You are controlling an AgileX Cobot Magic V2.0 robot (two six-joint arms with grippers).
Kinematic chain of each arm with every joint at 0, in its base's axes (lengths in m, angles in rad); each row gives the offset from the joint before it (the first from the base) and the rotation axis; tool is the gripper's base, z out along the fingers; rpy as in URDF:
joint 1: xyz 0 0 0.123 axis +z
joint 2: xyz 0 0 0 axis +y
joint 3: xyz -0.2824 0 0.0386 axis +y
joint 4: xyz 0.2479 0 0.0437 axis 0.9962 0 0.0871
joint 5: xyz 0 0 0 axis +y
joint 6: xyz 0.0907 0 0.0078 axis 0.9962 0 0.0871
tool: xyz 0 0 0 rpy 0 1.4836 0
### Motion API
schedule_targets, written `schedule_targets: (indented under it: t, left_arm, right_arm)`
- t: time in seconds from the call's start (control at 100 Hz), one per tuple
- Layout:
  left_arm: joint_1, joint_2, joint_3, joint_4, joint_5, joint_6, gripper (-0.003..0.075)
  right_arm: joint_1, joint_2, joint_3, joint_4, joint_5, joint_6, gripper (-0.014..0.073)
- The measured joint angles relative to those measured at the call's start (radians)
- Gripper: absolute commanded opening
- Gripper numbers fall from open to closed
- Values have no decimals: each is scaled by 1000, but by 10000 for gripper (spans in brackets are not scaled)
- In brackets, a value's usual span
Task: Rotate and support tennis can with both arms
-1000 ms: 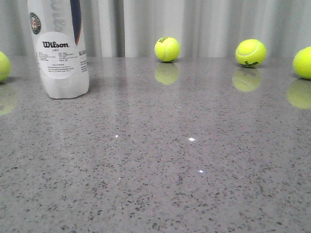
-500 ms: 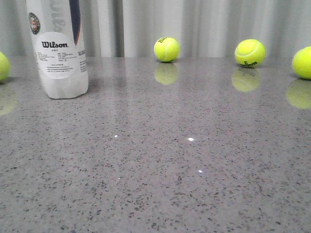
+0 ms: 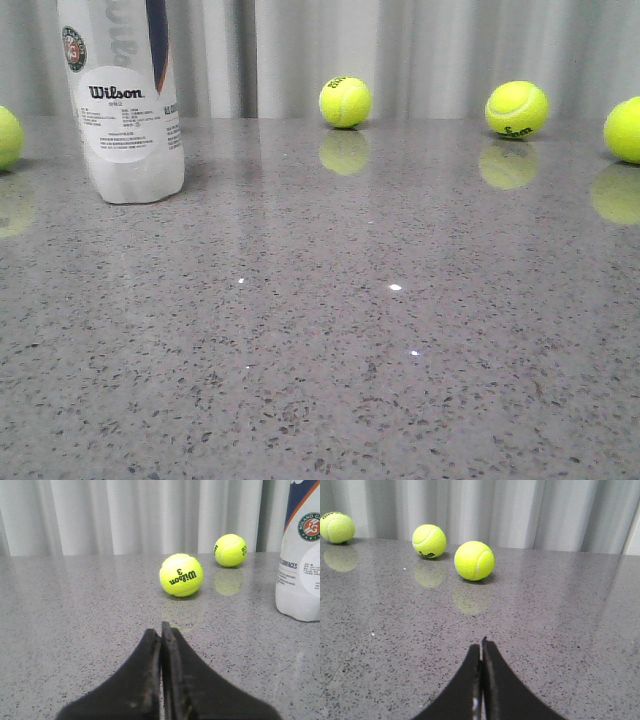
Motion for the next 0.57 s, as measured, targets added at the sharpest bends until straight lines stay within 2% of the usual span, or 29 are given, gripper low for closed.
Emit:
schedule_targets:
  t: [0.57]
  left_arm:
    - [0, 0, 0, 0, 0, 0, -19]
  right_arm:
    - [0, 0, 0, 24, 0, -32, -68]
